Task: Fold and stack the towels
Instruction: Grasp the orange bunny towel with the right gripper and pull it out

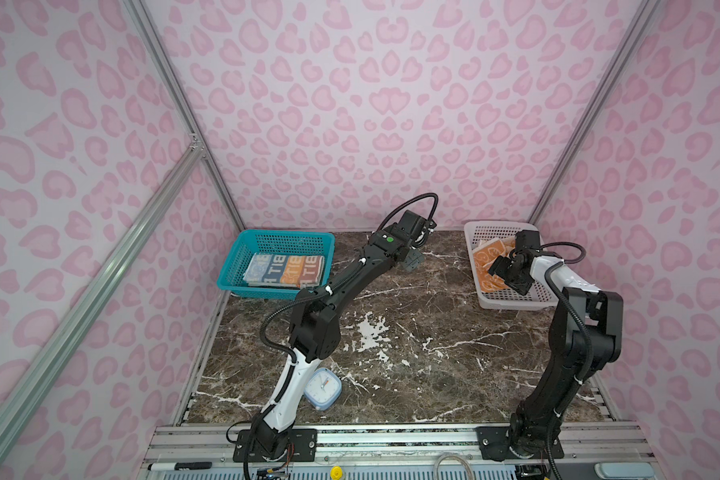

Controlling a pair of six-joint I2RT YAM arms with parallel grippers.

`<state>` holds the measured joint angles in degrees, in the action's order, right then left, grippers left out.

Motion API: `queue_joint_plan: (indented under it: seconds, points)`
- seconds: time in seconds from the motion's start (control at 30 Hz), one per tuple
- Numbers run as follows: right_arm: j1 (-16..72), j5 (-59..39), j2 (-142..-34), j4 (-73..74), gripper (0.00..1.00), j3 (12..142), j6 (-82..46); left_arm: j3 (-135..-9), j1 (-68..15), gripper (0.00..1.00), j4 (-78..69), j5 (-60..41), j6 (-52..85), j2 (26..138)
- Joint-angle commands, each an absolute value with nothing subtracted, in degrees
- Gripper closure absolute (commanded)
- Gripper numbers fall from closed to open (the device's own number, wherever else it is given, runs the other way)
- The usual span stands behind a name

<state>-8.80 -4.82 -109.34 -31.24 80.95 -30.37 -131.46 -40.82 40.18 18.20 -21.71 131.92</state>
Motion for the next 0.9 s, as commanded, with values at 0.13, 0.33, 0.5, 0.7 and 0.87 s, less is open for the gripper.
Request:
queue_joint_plan:
  seconds: [0.13, 0.33, 0.5, 0.7, 0.87]
  points:
    - [-9.32, -0.82, -117.33, -32.04, 0.30, 85.56, -27.09, -132.47, -44.15, 0.02, 36.11, 19.43, -23.27, 133.50]
    - [-9.25, -2.22, -119.73, -33.44, 0.84, 88.72, -25.76, -132.28, -44.65, 0.02, 35.55, 19.43, -22.86, 133.25]
    - [-8.76, -3.89, -116.68, -33.95, 1.00, 89.03, -26.20, -130.62, -44.59, 0.02, 33.34, 20.91, -21.83, 132.32]
    - [-6.64, -6.66, -111.05, -34.71, 1.00, 89.43, -26.71, -130.78, -44.59, 0.02, 32.87, 21.89, -20.66, 131.93]
    - [-4.00, -8.41, -106.97, -35.92, 1.00, 92.74, -26.55, -130.69, -44.49, 0.02, 32.66, 22.78, -20.07, 131.26]
